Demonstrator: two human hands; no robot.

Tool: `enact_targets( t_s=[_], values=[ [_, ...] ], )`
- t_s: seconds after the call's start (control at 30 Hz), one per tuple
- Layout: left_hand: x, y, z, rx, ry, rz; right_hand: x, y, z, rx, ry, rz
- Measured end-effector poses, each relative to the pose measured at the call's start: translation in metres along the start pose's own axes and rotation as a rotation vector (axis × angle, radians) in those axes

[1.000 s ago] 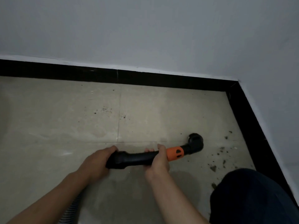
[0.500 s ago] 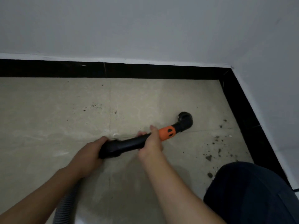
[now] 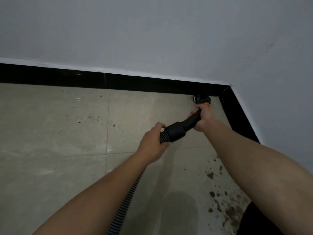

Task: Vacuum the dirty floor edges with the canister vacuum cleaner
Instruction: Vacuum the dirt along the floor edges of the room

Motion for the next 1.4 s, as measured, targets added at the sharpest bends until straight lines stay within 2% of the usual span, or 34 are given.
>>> enact_targets(
  t_s=[0.1, 0.23, 0.3, 0.43, 0.57, 0.8, 0.9, 1.0, 1.17, 1.27, 1.4],
  values=[
    [0.012, -0.01, -0.004, -0.04, 0.026, -0.004, 0.01, 0.009, 0.01, 0.026, 0.05, -0.066],
    [0.044, -0.059, -0.035, -0.21, -0.085, 0.023, 0.053, 0.047, 0.066, -0.041, 0.106, -0.172],
    [0.054, -0.085, -0.046, -0.281, -0.111, 0.06, 0.076, 0.064, 0.088, -0.106, 0.077, -0.209],
    [0.058, -0.11, -0.05, -0.253, -0.098, 0.125, 0.101, 0.085, 0.09, -0.161, 0.019, -0.265],
    [0.082, -0.134, -0.062, -0.271, -0.134, 0.208, 0.125, 0.109, 0.112, -0.09, 0.067, -0.308],
    [0.182, -0.213, -0.11, -0.224, -0.407, 0.498, 0.21, 0.193, 0.219, 0.193, 0.199, -0.463],
    [0.211, -0.224, -0.127, -0.146, -0.492, 0.559, 0.235, 0.214, 0.254, 0.323, 0.198, -0.504],
    [0.235, -0.222, -0.145, 0.065, -0.581, 0.507, 0.242, 0.213, 0.286, 0.468, 0.11, -0.508],
    [0.289, -0.2, -0.177, 0.378, -0.815, 0.294, 0.244, 0.186, 0.347, 0.743, 0.034, -0.526],
    [0.321, -0.195, -0.199, 0.379, -0.876, 0.225, 0.261, 0.161, 0.382, 0.874, -0.007, -0.57],
    [0.326, -0.194, -0.198, 0.345, -0.851, 0.161, 0.267, 0.14, 0.389, 0.877, -0.065, -0.49]
  ],
)
Point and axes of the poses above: each hand's wrist, its own x-axis away from the middle knuckle, its own y-axis out of the palm, z = x × y, the point moved 3 cm from there along -x, towards the middle knuckle, and after that the axes turned 3 degrees about z, right-handed, at the moved point
